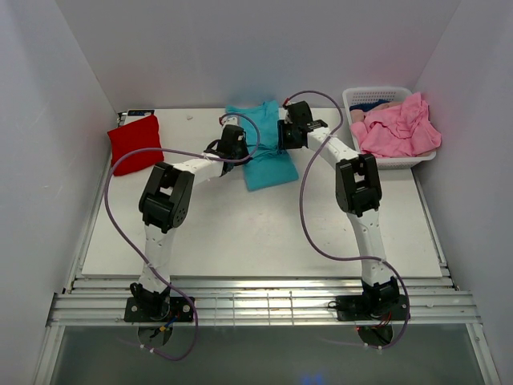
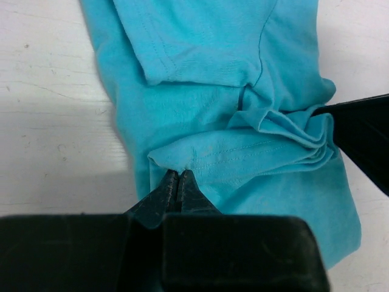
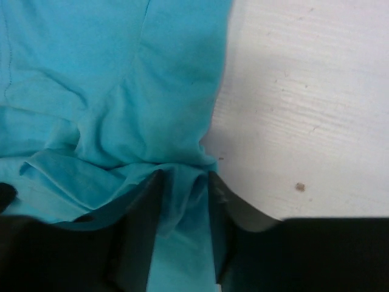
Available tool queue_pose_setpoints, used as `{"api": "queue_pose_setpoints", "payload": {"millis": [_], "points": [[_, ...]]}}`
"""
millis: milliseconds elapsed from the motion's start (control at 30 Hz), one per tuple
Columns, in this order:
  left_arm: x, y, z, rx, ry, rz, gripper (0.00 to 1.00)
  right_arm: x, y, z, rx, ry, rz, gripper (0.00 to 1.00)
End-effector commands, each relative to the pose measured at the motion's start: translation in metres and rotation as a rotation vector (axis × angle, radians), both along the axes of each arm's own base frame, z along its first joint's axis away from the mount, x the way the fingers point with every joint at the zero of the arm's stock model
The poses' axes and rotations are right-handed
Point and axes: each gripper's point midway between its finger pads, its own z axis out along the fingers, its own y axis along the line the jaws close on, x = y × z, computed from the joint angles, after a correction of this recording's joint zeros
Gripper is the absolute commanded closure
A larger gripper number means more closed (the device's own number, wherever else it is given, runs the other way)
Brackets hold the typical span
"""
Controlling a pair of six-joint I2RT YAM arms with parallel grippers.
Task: Fold and stack the t-shirts
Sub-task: Fold the folded rectangular tshirt in 1/3 of the way
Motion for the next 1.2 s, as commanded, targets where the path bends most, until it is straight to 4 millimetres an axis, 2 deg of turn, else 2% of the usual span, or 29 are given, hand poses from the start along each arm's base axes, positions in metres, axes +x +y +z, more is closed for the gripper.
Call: {"api": "queue_pose_setpoints", "payload": {"millis": [0, 33, 67, 133, 167, 200, 267, 300, 333, 367, 400, 433, 467, 500, 533, 567, 600, 633, 667, 733, 767, 867, 900, 1000, 1167], "points": [[0.009, 0.010, 0.027, 0.019, -0.065, 0.031, 1.00, 0.011, 0.003, 0.012, 0.024, -0.097, 0.040, 0.55], [0.017, 0.009, 0.041, 0.016, -0.124, 0.030, 0.88, 0.013, 0.004, 0.016, 0.027, -0.121, 0.043, 0.49], [0.020, 0.010, 0.048, 0.022, -0.150, 0.033, 0.78, 0.019, 0.005, 0.025, 0.035, -0.161, 0.041, 0.48], [0.029, 0.015, 0.074, 0.037, -0.224, 0.064, 0.59, 0.024, 0.004, 0.049, 0.032, -0.219, 0.051, 0.44], [0.033, 0.018, 0.088, 0.051, -0.262, 0.068, 0.41, 0.027, 0.003, 0.061, 0.026, -0.244, 0.047, 0.44], [0.035, 0.021, 0.110, 0.050, -0.309, 0.086, 0.33, 0.030, -0.002, 0.079, 0.006, -0.284, 0.039, 0.44], [0.041, 0.030, 0.138, 0.072, -0.378, 0.124, 0.17, 0.031, -0.008, 0.111, -0.005, -0.342, 0.021, 0.43], [0.041, 0.033, 0.149, 0.077, -0.399, 0.140, 0.14, 0.028, -0.011, 0.119, -0.015, -0.354, 0.015, 0.43], [0.041, 0.038, 0.164, 0.083, -0.424, 0.160, 0.13, 0.024, -0.015, 0.117, -0.029, -0.346, 0.010, 0.43], [0.040, 0.039, 0.170, 0.084, -0.433, 0.160, 0.12, 0.019, -0.021, 0.137, -0.029, -0.376, -0.007, 0.44], [0.037, 0.039, 0.173, 0.076, -0.436, 0.159, 0.12, 0.015, -0.020, 0.145, -0.020, -0.400, -0.009, 0.44], [0.030, 0.034, 0.185, 0.047, -0.450, 0.137, 0.12, 0.002, -0.024, 0.125, -0.035, -0.363, -0.004, 0.44], [0.025, 0.029, 0.185, 0.030, -0.445, 0.119, 0.13, -0.005, -0.024, 0.127, -0.031, -0.371, 0.001, 0.44], [0.014, 0.020, 0.174, 0.010, -0.418, 0.096, 0.21, -0.012, -0.021, 0.149, -0.005, -0.420, 0.003, 0.44], [0.006, 0.013, 0.179, -0.014, -0.422, 0.075, 0.31, -0.023, -0.024, 0.132, -0.012, -0.385, 0.008, 0.46], [-0.001, 0.001, 0.172, -0.036, -0.404, 0.027, 0.49, -0.031, -0.021, 0.140, 0.003, -0.392, 0.021, 0.48], [-0.008, -0.008, 0.167, -0.060, -0.385, -0.001, 0.74, -0.037, -0.017, 0.136, 0.010, -0.379, 0.032, 0.55], [-0.020, -0.027, 0.155, -0.087, -0.350, -0.074, 1.00, -0.045, -0.014, 0.126, 0.026, -0.340, 0.051, 0.83], [-0.025, -0.037, 0.147, -0.101, -0.330, -0.111, 1.00, -0.050, -0.012, 0.120, 0.035, -0.315, 0.065, 0.92], [-0.038, -0.057, 0.131, -0.125, -0.298, -0.178, 1.00, -0.057, -0.005, 0.108, 0.053, -0.284, 0.096, 0.92], [-0.045, -0.068, 0.117, -0.138, -0.266, -0.230, 1.00, -0.063, -0.003, 0.095, 0.061, -0.253, 0.113, 0.92], [-0.062, -0.091, 0.091, -0.175, -0.209, -0.312, 1.00, -0.071, 0.005, 0.073, 0.084, -0.198, 0.144, 0.92], [-0.070, -0.101, 0.087, -0.192, -0.196, -0.353, 1.00, -0.073, 0.008, 0.068, 0.093, -0.183, 0.152, 0.92], [-0.081, -0.116, 0.068, -0.186, -0.173, -0.403, 1.00, -0.076, 0.017, 0.054, 0.125, -0.138, 0.177, 0.92], [-0.088, -0.116, 0.038, -0.162, -0.124, -0.399, 1.00, -0.077, 0.027, 0.039, 0.153, -0.093, 0.210, 0.92]]}}
